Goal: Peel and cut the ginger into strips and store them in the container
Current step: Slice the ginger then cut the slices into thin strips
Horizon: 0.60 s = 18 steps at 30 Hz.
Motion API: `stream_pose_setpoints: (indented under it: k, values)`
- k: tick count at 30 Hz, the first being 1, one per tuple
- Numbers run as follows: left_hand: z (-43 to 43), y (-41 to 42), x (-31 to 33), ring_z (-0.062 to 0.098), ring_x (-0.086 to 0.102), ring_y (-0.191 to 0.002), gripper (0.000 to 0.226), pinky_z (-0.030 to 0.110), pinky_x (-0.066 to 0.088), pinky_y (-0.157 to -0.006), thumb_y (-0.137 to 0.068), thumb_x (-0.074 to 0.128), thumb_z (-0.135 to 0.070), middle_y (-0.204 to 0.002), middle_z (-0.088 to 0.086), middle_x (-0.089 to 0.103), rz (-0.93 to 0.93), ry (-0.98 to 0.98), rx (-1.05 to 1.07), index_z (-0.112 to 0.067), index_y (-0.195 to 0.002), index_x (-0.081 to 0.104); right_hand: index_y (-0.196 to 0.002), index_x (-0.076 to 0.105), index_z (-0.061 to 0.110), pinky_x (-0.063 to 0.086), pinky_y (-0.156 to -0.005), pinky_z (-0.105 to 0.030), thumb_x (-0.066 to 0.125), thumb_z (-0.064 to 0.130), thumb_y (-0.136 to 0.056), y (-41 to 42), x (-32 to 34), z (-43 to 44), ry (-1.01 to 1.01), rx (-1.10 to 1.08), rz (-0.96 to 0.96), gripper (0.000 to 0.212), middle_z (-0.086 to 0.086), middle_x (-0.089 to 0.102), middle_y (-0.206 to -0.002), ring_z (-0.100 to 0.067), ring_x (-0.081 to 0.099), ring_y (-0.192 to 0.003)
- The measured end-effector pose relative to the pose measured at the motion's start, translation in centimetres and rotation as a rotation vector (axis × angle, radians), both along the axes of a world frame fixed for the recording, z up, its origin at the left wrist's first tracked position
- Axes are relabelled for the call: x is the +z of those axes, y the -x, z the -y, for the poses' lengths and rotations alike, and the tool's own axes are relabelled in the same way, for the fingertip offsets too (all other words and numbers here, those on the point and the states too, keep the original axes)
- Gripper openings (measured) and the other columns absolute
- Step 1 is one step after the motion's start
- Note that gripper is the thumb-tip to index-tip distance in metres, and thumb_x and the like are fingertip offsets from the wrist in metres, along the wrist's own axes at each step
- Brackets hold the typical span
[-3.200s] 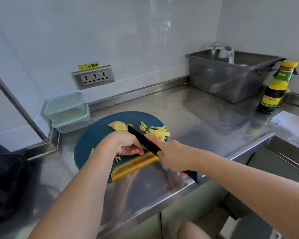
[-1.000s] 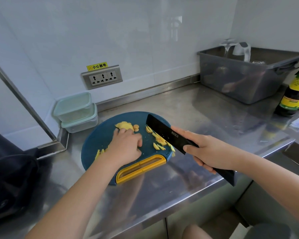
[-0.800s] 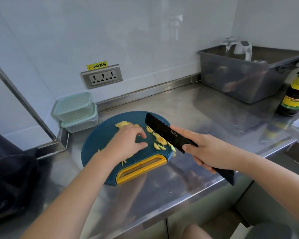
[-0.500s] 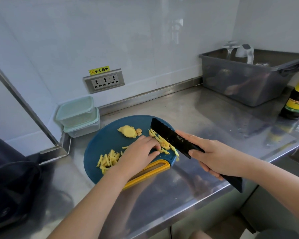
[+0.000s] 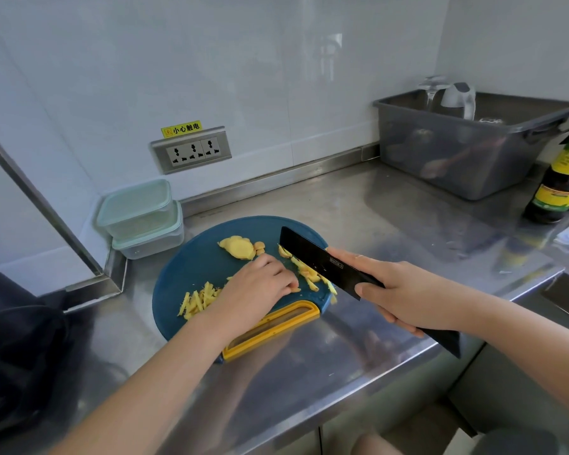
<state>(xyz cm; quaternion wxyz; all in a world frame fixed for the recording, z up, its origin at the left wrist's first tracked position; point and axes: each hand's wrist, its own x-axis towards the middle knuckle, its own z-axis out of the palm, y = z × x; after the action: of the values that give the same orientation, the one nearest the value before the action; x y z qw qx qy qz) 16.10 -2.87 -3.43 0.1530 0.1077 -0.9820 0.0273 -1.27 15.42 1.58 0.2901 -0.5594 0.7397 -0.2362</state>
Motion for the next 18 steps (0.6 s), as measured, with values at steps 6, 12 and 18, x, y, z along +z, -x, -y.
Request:
stream_pose_setpoints:
  k: [6, 12, 18]
  values:
    - [-0.8, -1.3, -0.2, 0.018, 0.055, -0.102, 0.022, 0.036, 0.048, -0.086, -0.077, 0.074, -0.031, -0.095, -0.006, 0.063, -0.185, 0.025, 0.164, -0.023, -0.096, 0.068, -0.137, 0.010, 0.070, 0.049, -0.045, -0.022, 0.034, 0.024, -0.104, -1.0, 0.5, 0.4, -0.016, 0.064, -0.099, 0.061, 0.001, 0.051, -0.057, -0.018, 0.052, -0.047]
    - [-1.0, -1.8, -0.8, 0.010, 0.039, -0.083, 0.013, 0.028, 0.039, -0.071, -0.076, 0.075, -0.024, -0.078, -0.004, 0.052, -0.265, 0.078, 0.085, -0.022, -0.088, 0.074, -0.137, 0.009, 0.071, 0.050, -0.048, -0.022, 0.033, 0.025, -0.104, -0.8, 0.6, 0.7, -0.046, 0.128, -0.149, 0.061, -0.005, 0.056, -0.069, -0.017, 0.055, -0.050]
    - [-0.7, -1.3, -0.9, 0.013, 0.046, -0.076, 0.012, 0.028, 0.039, -0.068, -0.073, 0.079, -0.024, -0.073, -0.005, 0.052, -0.232, 0.128, 0.052, -0.025, -0.085, 0.076, -0.139, 0.008, 0.068, 0.049, -0.050, -0.021, 0.033, 0.026, -0.104, -0.8, 0.4, 0.9, -0.065, 0.150, -0.165, 0.060, -0.005, 0.055, -0.072, -0.013, 0.052, -0.051]
